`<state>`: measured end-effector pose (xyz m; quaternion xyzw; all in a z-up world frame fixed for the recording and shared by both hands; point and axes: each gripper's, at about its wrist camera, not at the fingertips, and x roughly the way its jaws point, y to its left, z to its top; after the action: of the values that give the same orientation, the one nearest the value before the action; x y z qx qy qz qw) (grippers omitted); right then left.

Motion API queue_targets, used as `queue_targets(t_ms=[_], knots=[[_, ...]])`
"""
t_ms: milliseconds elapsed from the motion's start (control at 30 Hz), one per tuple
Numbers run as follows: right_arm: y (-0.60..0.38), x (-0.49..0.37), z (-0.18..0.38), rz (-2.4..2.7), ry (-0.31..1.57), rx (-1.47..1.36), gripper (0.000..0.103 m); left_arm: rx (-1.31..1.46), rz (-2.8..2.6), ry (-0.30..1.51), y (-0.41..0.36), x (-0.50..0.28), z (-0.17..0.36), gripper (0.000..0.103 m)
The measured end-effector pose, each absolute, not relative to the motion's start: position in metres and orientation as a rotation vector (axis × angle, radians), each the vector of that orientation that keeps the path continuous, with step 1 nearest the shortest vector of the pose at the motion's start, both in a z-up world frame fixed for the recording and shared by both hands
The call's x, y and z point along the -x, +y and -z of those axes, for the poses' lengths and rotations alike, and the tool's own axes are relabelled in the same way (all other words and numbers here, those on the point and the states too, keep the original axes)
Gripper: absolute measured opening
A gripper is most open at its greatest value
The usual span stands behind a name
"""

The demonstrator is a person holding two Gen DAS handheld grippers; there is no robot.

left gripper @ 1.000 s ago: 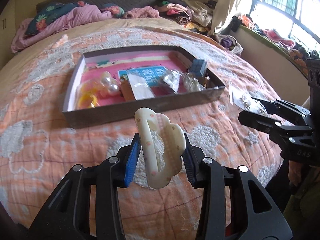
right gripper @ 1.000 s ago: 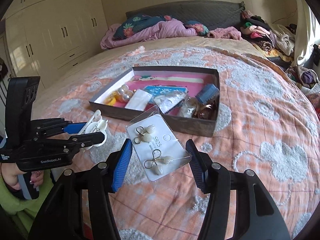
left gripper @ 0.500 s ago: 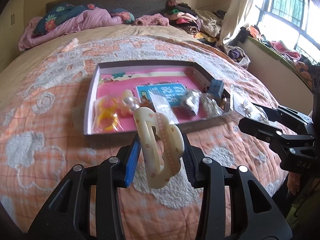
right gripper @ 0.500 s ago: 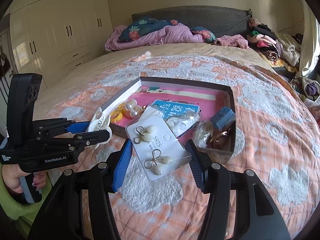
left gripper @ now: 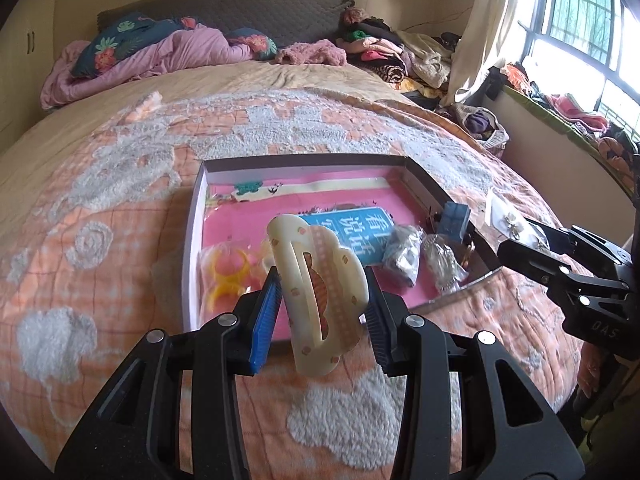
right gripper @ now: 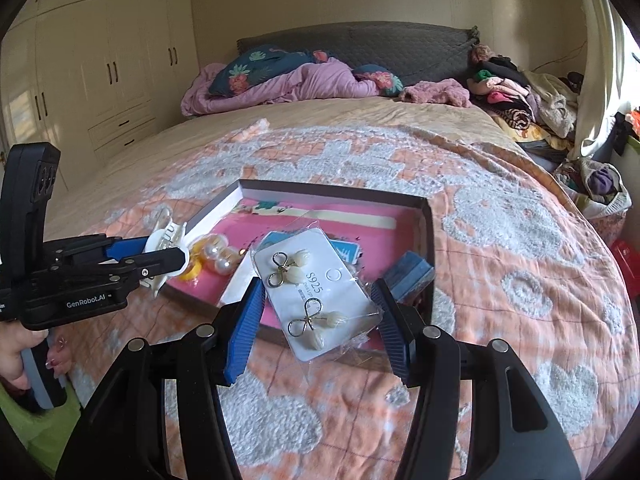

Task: Organize jewelry
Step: 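Carry the claw clip over the box with the left gripper while the right gripper carries the earring card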

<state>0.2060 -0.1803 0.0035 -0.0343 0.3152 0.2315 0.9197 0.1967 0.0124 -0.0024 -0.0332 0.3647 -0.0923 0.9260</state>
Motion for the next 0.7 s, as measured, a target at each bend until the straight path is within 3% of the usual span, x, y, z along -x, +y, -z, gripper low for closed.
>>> queue_targets(t_ms=[700], knots=[[-0.195,-0.248,0.009,-0.385,0.669,0.014,0.054,0.032,0.218,0.799,-0.016,-0.236,0.028,0.032]])
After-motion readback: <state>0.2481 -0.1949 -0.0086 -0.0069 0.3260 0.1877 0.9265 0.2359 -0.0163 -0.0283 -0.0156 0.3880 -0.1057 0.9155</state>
